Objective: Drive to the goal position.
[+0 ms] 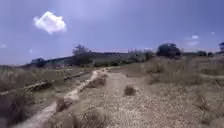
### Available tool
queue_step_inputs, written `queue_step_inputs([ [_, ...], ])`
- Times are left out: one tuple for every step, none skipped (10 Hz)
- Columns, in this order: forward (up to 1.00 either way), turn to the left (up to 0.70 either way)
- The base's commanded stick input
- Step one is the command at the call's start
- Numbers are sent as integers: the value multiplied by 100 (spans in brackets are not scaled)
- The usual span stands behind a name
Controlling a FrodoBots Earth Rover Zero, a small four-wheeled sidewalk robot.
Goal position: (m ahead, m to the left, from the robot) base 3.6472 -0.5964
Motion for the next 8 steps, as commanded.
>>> queue_step_inputs([
  [70, 0],
  [70, 0],
  [70, 0],
  [70, 0],
  [70, 0],
  [70, 0],
  [70, 0],
  [70, 0],
])
